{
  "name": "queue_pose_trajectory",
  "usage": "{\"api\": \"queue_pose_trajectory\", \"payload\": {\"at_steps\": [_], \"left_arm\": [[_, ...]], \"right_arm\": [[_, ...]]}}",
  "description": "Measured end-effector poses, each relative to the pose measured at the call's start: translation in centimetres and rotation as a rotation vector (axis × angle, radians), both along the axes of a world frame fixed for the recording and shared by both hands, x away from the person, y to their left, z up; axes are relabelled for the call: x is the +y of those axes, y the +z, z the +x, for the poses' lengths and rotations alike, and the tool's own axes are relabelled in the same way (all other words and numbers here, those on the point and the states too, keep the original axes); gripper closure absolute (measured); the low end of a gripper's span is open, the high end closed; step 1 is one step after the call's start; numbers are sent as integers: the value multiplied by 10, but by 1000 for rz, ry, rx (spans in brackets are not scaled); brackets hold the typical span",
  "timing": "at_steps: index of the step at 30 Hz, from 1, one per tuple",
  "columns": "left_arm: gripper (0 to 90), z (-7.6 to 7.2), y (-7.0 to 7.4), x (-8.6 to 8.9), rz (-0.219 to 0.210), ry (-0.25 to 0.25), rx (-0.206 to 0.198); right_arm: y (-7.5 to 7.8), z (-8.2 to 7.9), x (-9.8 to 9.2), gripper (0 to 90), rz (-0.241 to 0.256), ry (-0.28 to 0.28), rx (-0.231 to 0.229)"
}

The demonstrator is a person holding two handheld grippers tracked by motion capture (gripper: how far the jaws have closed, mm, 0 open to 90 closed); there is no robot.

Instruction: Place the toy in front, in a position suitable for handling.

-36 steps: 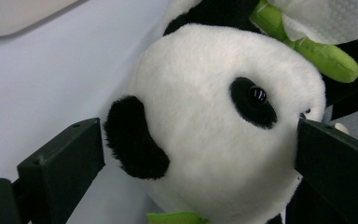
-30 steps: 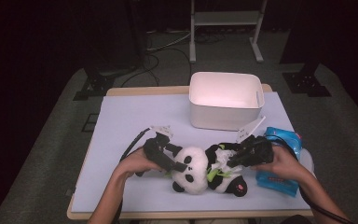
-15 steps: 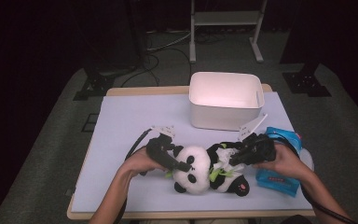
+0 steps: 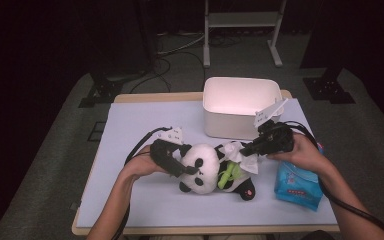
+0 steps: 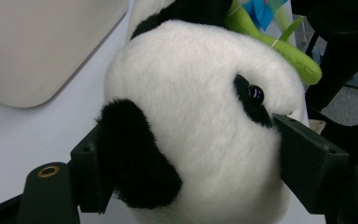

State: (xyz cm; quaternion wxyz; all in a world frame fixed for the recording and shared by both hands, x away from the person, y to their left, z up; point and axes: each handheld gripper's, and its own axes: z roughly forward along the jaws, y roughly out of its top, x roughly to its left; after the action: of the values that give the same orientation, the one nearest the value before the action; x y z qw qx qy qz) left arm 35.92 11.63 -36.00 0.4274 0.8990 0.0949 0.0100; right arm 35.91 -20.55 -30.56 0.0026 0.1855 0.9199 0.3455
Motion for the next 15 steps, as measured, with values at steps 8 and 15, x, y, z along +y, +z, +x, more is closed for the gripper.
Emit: {"api": "queue_pose_trajectory", "payload": {"at_steps": [8, 15], "left_arm": [[219, -4, -6, 4, -26, -2, 1], [94, 0, -7, 7, -43, 61, 84]], "right_arm": [[-10, 11, 0, 852, -12, -11, 51], [-21, 6, 1, 852, -39, 3, 79]]}}
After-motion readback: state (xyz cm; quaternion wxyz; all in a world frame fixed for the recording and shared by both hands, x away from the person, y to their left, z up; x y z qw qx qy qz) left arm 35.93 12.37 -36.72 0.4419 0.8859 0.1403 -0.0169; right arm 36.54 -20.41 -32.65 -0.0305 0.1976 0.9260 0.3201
